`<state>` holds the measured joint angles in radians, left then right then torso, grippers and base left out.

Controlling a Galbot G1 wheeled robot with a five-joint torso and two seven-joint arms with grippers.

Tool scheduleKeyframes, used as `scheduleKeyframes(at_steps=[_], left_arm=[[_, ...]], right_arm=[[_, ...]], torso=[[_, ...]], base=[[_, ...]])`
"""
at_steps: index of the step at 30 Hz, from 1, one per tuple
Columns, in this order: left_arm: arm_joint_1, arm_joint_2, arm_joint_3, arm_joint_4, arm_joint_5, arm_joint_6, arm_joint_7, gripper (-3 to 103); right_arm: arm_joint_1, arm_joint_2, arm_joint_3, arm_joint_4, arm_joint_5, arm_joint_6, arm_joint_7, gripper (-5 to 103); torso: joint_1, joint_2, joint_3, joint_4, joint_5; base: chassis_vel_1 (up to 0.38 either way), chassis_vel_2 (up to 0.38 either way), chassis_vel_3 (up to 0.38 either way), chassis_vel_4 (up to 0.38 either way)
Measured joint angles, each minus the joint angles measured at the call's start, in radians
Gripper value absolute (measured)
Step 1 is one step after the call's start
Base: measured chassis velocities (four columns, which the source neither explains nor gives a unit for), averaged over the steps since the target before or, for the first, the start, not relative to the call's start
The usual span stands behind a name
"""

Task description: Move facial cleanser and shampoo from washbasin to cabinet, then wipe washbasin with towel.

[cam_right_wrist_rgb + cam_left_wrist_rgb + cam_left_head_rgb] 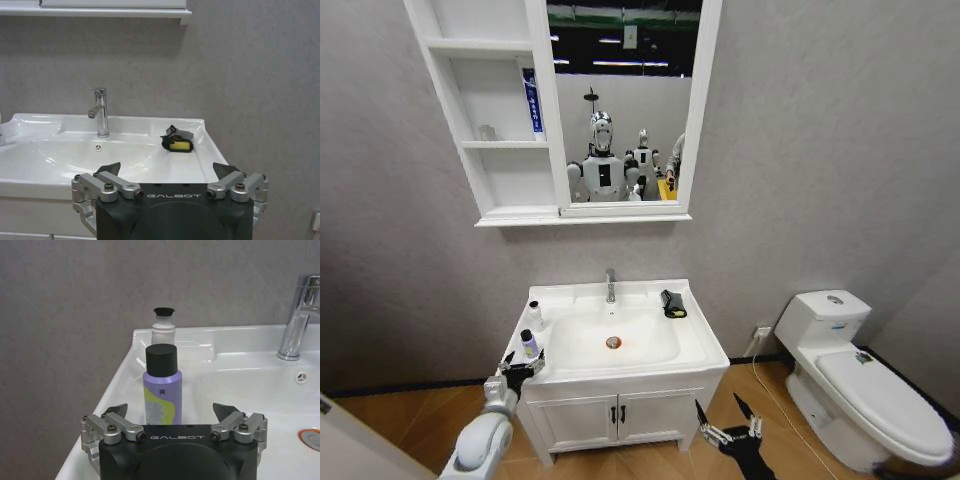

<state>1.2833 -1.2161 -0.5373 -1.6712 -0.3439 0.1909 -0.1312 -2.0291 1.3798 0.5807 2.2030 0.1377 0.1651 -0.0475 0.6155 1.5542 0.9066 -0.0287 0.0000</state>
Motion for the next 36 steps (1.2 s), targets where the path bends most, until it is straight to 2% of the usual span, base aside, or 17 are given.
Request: scheduleKeyframes(at_steps=[5,9,12,13,15,16,18,20,23,27,31,34,35,36], left_arm=[[-0.065,-0.009,0.013,0.051,0.005,-0.007,-0.015,97],[-0.102,-0.014,0.018,0.079,-0.001,-0.005,-0.064,93],[-0.104,-0.014,0.013,0.086,-0.008,-0.003,-0.076,79],[-0.104,-0.014,0.013,0.086,-0.008,-0.003,-0.076,79],[-0.098,-0.015,0.008,0.086,-0.009,-0.004,-0.076,68],[-0.098,-0.015,0.008,0.086,-0.009,-0.004,-0.076,68],[-0.088,-0.017,0.004,0.079,-0.015,-0.004,-0.076,57],[-0.083,-0.017,0.003,0.072,-0.022,-0.004,-0.075,57],[-0.055,-0.008,-0.007,0.039,-0.048,-0.001,-0.064,43],[-0.037,0.003,-0.017,0.008,-0.055,-0.001,-0.057,43],[0.007,0.039,-0.04,-0.082,-0.071,0.003,-0.056,43],[0.057,0.132,-0.079,-0.247,-0.123,0.028,-0.056,43],[0.057,0.132,-0.079,-0.247,-0.123,0.028,-0.056,43],[0.06,0.164,-0.093,-0.285,-0.146,0.04,-0.056,43]], right_arm=[[-0.009,0.001,0.008,0.004,0.001,0.002,-0.001,100],[-0.012,0.0,0.016,0.009,0.008,0.002,-0.001,100],[-0.012,0.0,0.02,0.013,0.013,0.002,0.002,100],[-0.012,0.0,0.02,0.013,0.013,0.002,0.002,100],[-0.012,0.0,0.022,0.016,0.017,0.002,0.003,100],[-0.012,0.0,0.022,0.016,0.017,0.002,0.003,100],[-0.013,-0.001,0.022,0.019,0.021,0.002,0.004,100],[-0.013,-0.002,0.022,0.02,0.023,0.002,0.006,100],[-0.007,-0.004,0.02,0.02,0.029,0.001,0.021,100],[-0.005,-0.004,0.019,0.02,0.031,0.0,0.025,100],[0.002,-0.005,0.017,0.021,0.034,0.0,0.027,100],[0.012,-0.005,0.012,0.023,0.035,-0.001,0.027,100],[0.012,-0.005,0.012,0.023,0.035,-0.001,0.027,100],[0.014,-0.005,0.01,0.023,0.035,-0.001,0.027,100]], torso=[[0.0,0.0,0.0,-0.0001,0.0],[0.0,0.0,0.0,-0.0001,0.0],[0.0,0.0,0.0,-0.0001,0.0],[0.0,0.0,0.0,-0.0001,0.0],[0.0,0.0,0.0,-0.0001,0.0],[0.0,0.0,0.0,-0.0001,0.0],[0.0,0.0,0.0,-0.0001,-0.0001],[0.0,0.0,0.0,-0.0001,0.0],[0.0,0.0,0.0,0.0,-0.0001],[0.0,0.0,0.0,0.0,0.0],[0.0,0.0,0.0,0.0001,-0.0002],[0.0,0.0,0.0,0.0001,0.0001],[0.0,0.0,0.0,0.0001,0.0001],[0.0,0.0,0.0,0.0002,-0.0004]], base=[[0.0,0.0,0.0,0.0],[0.0,0.0,0.0,0.0],[0.0,0.0,0.0,0.0],[0.0,0.0,0.0,0.0],[0.0,0.0,0.0,0.0],[0.0,0.0,0.0,0.0],[0.0,0.0,0.0,0.0],[0.0,0.0,0.0,0.0],[0.0,0.0,0.0,0.0],[0.0,0.0,0.0,0.0],[0.0,0.0,0.0,0.0],[0.0,0.0,0.0,0.0],[0.0,0.0,0.0,0.0],[0.0,0.0,0.0,0.0]])
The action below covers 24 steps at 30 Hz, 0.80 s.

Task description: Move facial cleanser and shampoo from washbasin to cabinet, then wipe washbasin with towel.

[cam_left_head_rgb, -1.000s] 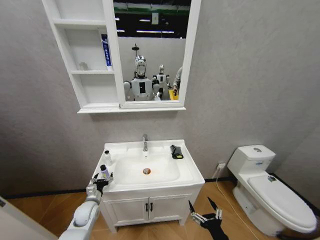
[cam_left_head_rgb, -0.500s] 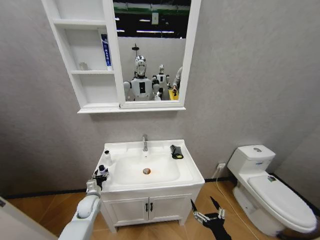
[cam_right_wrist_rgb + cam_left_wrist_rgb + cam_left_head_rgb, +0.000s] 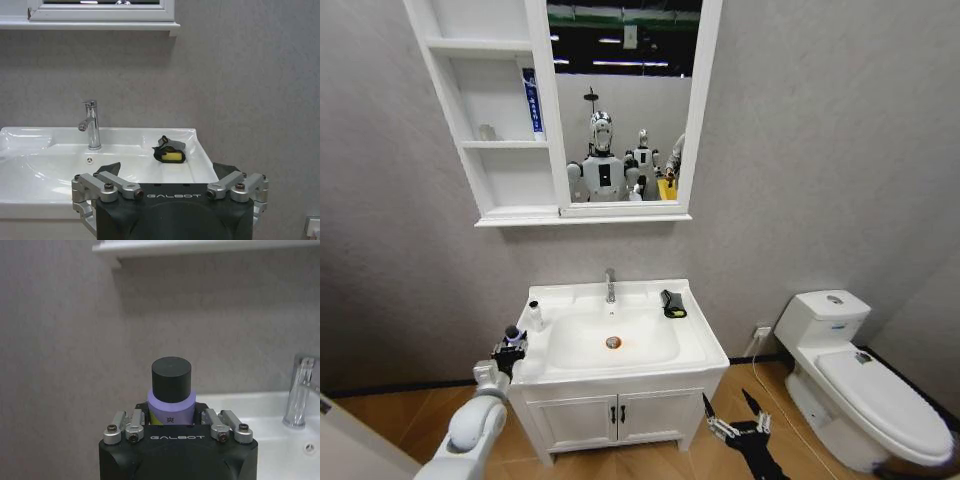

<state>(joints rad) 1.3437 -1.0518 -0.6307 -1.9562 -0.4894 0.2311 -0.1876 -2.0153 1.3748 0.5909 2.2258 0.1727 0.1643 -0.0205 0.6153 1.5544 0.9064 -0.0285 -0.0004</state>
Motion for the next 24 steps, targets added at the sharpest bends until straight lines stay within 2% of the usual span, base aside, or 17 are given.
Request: scheduleKeyframes(at_steps=[2,3,5,6,7,8,9,10,11,13,14,16,17,20,21,23,24], left_arm=[[-0.015,0.097,-0.031,-0.078,-0.077,0.033,-0.013,43],[-0.015,0.097,-0.031,-0.078,-0.077,0.033,-0.013,43],[-0.065,0.209,-0.054,-0.132,-0.169,0.076,-0.037,43],[-0.065,0.209,-0.054,-0.132,-0.169,0.076,-0.037,43],[-0.094,0.265,-0.063,-0.149,-0.218,0.106,-0.052,43],[-0.14,0.35,-0.074,-0.17,-0.298,0.167,-0.072,43],[-0.169,0.407,-0.08,-0.177,-0.348,0.217,-0.073,43],[-0.169,0.407,-0.08,-0.177,-0.348,0.217,-0.073,43],[-0.198,0.467,-0.085,-0.178,-0.388,0.27,-0.062,43],[-0.249,0.54,-0.085,-0.168,-0.456,0.332,-0.062,43],[-0.249,0.54,-0.085,-0.168,-0.456,0.332,-0.062,43],[-0.334,0.607,-0.057,-0.145,-0.583,0.393,-0.101,43],[-0.334,0.607,-0.057,-0.145,-0.583,0.393,-0.101,43],[-0.471,0.677,0.001,-0.103,-0.731,0.463,-0.136,43],[-0.471,0.677,0.001,-0.103,-0.731,0.463,-0.136,43],[-0.556,0.705,0.053,-0.076,-0.815,0.489,-0.149,43],[-0.556,0.705,0.053,-0.076,-0.815,0.489,-0.149,43]], right_arm=[[0.005,0.001,-0.003,-0.003,-0.001,0.001,0.0,100],[0.005,0.001,-0.003,-0.003,-0.001,0.001,0.0,100],[0.009,0.004,-0.008,-0.007,-0.004,0.005,0.0,100],[0.009,0.004,-0.008,-0.007,-0.004,0.005,0.0,100],[0.01,0.006,-0.01,-0.009,-0.006,0.009,0.0,100],[0.011,0.008,-0.013,-0.011,-0.009,0.014,-0.001,100],[0.011,0.01,-0.015,-0.011,-0.011,0.017,-0.002,100],[0.011,0.01,-0.015,-0.011,-0.011,0.017,-0.002,100],[0.01,0.011,-0.016,-0.011,-0.011,0.02,-0.002,100],[0.008,0.011,-0.016,-0.01,-0.011,0.023,0.0,100],[0.008,0.011,-0.016,-0.01,-0.011,0.023,0.0,100],[0.006,0.009,-0.008,-0.009,-0.008,0.027,0.001,100],[0.006,0.009,-0.008,-0.009,-0.008,0.027,0.001,100],[0.004,0.004,-0.002,-0.007,-0.004,0.029,0.001,100],[0.004,0.004,-0.002,-0.007,-0.004,0.029,0.001,100],[0.004,0.001,-0.001,-0.005,-0.003,0.029,0.001,100],[0.004,0.001,-0.001,-0.005,-0.003,0.029,0.001,100]], torso=[[0.0,0.0,0.0,0.0001,0.0002],[0.0,0.0,0.0,0.0001,0.0002],[0.0,0.0,0.0,-0.0003,0.0002],[0.0,0.0,0.0,-0.0003,0.0002],[0.0,0.0,0.0,-0.0006,0.0002],[0.0,0.0,0.0,-0.0007,0.0006],[0.0,0.0,0.0,-0.0006,0.0006],[0.0,0.0,0.0,-0.0006,0.0006],[0.0,0.0,0.0,-0.0003,0.0],[0.0,0.0,0.0,-0.0002,0.0003],[0.0,0.0,0.0,-0.0002,0.0003],[0.0,0.0,0.0,0.0,0.0001],[0.0,0.0,0.0,0.0,0.0001],[0.0,0.0,0.0,-0.0003,0.0003],[0.0,0.0,0.0,-0.0003,0.0003],[0.0,0.0,0.0,-0.0001,0.0003],[0.0,0.0,0.0,-0.0001,0.0003]], base=[[0.0,0.0,0.0,0.0],[0.0,0.0,0.0,0.0],[0.0,0.0,0.0,0.0],[0.0,0.0,0.0,0.0],[0.0,0.0,0.0,0.0],[0.0,0.0,0.0,0.0],[0.0,0.0,0.0,0.0],[0.0,0.0,0.0,0.0],[0.0,0.0,0.0,0.0],[0.0,0.0,0.0,0.0],[0.0,0.0,0.0,0.0],[0.0,0.0,0.0,0.0],[0.0,0.0,0.0,0.0],[0.0,0.0,0.0,0.0],[0.0,0.0,0.0,0.0],[0.0,0.0,0.0,0.0],[0.0,0.0,0.0,0.0]])
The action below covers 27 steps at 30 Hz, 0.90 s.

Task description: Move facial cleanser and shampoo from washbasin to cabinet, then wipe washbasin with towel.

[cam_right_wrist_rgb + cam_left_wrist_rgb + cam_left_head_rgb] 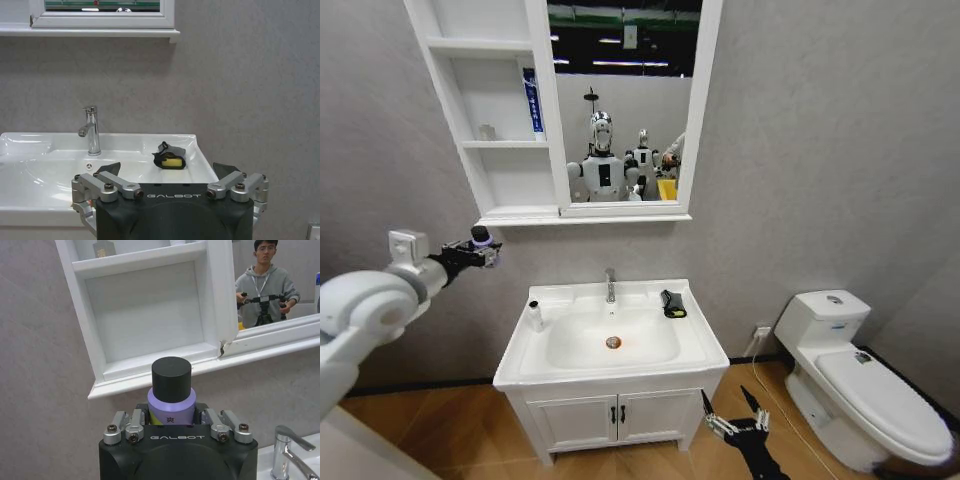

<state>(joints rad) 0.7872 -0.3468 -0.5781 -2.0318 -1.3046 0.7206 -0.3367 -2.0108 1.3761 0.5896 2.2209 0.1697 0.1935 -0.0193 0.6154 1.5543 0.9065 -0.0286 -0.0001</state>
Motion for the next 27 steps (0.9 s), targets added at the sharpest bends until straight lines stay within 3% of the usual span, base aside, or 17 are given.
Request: scheduleKeyframes(at_steps=[2,3,5,6,9,10,11,18,22,27], left_arm=[[-0.119,0.016,0.086,0.04,-0.073,0.018,-0.019,43],[-0.119,0.016,0.086,0.04,-0.073,0.018,-0.019,43],[-0.278,0.004,0.219,0.087,-0.092,0.023,-0.034,43],[-0.278,0.004,0.219,0.087,-0.092,0.023,-0.034,43],[-0.541,-0.061,0.452,0.166,-0.095,0.023,-0.065,43],[-0.541,-0.061,0.452,0.166,-0.095,0.023,-0.065,43],[-0.629,-0.094,0.533,0.217,-0.082,0.023,-0.072,43],[-0.777,-0.182,0.658,0.343,-0.05,0.02,-0.098,43],[-0.907,-0.234,0.778,0.465,0.007,0.018,-0.074,43],[-1.003,-0.281,0.864,0.567,0.039,0.017,-0.052,43]], right_arm=[[0.003,-0.003,0.0,0.002,0.0,0.0,-0.001,100],[0.003,-0.003,0.0,0.002,0.0,0.0,-0.001,100],[0.005,-0.006,-0.001,0.005,0.0,-0.002,-0.001,100],[0.005,-0.006,-0.001,0.005,0.0,-0.002,-0.001,100],[0.007,-0.015,0.003,0.01,0.006,-0.007,-0.002,100],[0.007,-0.015,0.003,0.01,0.006,-0.007,-0.002,100],[0.007,-0.017,0.007,0.011,0.01,-0.008,-0.002,100],[0.002,-0.018,0.02,0.012,0.019,-0.009,0.005,100],[0.0,-0.016,0.025,0.01,0.023,-0.006,0.005,100],[0.0,-0.015,0.031,0.009,0.024,0.001,0.005,100]], torso=[[0.0,0.0,0.0,-0.0001,0.0],[0.0,0.0,0.0,-0.0001,0.0],[0.0,0.0,0.0,0.0002,-0.0001],[0.0,0.0,0.0,0.0002,-0.0001],[0.0,0.0,0.0,-0.0004,0.0002],[0.0,0.0,0.0,-0.0004,0.0002],[0.0,0.0,0.0,-0.0005,0.0001],[0.0,0.0,0.0,-0.0003,0.0],[0.0,0.0,0.0,0.0001,0.0002],[0.0,0.0,0.0,-0.0002,0.0002]], base=[[0.0,0.0,0.0,0.0],[0.0,0.0,0.0,0.0],[0.0,0.0,0.0,0.0],[0.0,0.0,0.0,0.0],[0.0,0.0,0.0,0.0],[0.0,0.0,0.0,0.0],[0.0,0.0,0.0,0.0],[0.0,0.0,0.0,0.0],[0.0,0.0,0.0,0.0],[0.0,0.0,0.0,0.0]])
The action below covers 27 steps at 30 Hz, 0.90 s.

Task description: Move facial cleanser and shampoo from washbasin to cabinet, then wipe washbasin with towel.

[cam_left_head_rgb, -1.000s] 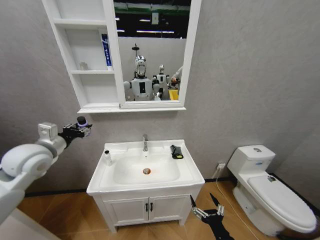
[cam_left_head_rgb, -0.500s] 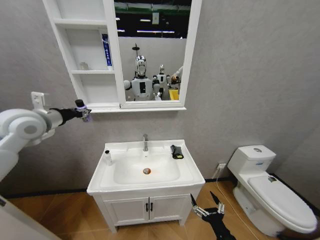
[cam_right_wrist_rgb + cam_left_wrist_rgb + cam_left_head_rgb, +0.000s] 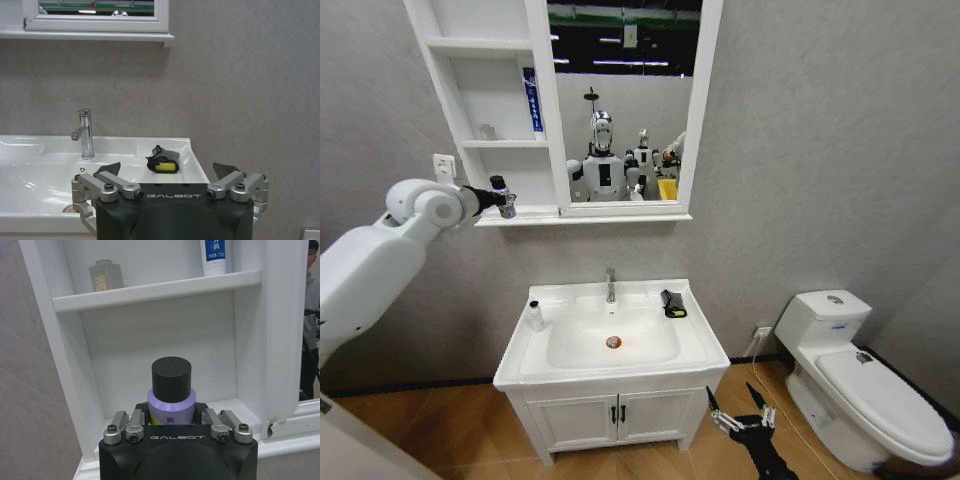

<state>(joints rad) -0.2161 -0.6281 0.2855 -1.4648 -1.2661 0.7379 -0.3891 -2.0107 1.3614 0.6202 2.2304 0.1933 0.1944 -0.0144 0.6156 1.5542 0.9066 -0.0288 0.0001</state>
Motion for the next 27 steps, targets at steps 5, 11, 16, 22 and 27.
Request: scheduleKeyframes(at_steps=[5,11,16,22,27], left_arm=[[-0.094,-0.047,0.092,0.124,0.011,-0.001,0.02,43],[-0.189,-0.126,0.16,0.278,0.009,-0.001,0.015,43],[-0.219,-0.183,0.182,0.357,-0.035,-0.002,-0.004,43],[-0.215,-0.232,0.181,0.432,-0.046,-0.002,-0.029,43],[-0.202,-0.259,0.156,0.47,-0.045,-0.002,-0.048,43]], right_arm=[[-0.001,0.0,0.009,-0.014,0.008,0.013,-0.003,100],[0.001,0.0,0.01,-0.031,0.014,0.024,-0.009,100],[0.005,0.0,0.011,-0.038,0.023,0.028,-0.009,100],[0.005,-0.004,0.02,-0.055,0.037,0.041,-0.009,100],[0.008,-0.005,0.02,-0.059,0.039,0.042,-0.009,100]], torso=[[0.0,0.0,0.0,0.0001,-0.0001],[0.0,0.0,0.0,0.0,0.0],[0.0,0.0,0.0,-0.0002,0.0],[0.0,0.0,0.0,0.0,-0.0001],[0.0,0.0,0.0,0.0002,-0.0002]], base=[[0.0,0.0,0.0,0.0],[0.0,0.0,0.0,0.0],[0.0,0.0,0.0,0.0],[0.0,0.0,0.0,0.0],[0.0,0.0,0.0,0.0]])
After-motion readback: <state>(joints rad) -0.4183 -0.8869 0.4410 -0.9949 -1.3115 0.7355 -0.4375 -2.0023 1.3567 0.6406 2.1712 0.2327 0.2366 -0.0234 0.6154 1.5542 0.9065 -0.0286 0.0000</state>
